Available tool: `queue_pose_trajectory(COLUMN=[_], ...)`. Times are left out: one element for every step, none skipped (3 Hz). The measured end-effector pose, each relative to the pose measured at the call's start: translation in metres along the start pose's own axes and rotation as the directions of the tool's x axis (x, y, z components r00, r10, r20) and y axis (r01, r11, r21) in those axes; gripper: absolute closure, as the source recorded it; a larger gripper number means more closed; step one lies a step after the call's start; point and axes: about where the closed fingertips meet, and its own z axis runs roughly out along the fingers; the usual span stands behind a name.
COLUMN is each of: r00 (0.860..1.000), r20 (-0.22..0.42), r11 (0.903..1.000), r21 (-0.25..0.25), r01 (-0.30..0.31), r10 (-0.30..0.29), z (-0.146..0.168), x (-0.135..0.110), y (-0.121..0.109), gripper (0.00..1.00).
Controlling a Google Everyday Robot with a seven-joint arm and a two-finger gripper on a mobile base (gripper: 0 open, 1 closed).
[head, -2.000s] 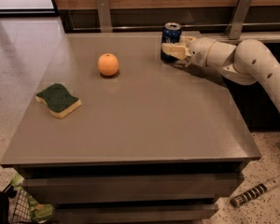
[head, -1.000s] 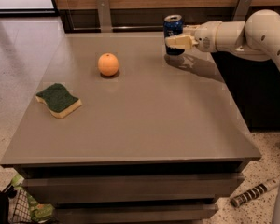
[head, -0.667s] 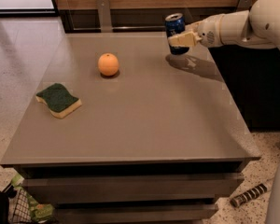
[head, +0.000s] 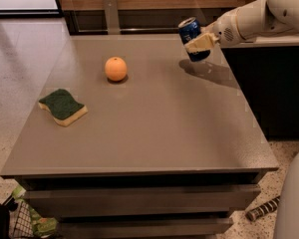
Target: Knock pepsi can over
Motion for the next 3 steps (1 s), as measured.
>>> queue_pose_trajectory(r00=[0.992,0.974,0.943], r20=[-0.116,-0.210,-0.311], r11=[0.9987,0.9959,0.9932], r21=[0.020,0.018,-0.020], r01=[0.047,0.089,0.115], r10=[-0.044,-0.083,-0.115], z=[0.001,0.008,0.022], x=[0.001,0.002,0.010], y=[0.004,0.009,0.020], gripper=[1.00,1.00,1.00])
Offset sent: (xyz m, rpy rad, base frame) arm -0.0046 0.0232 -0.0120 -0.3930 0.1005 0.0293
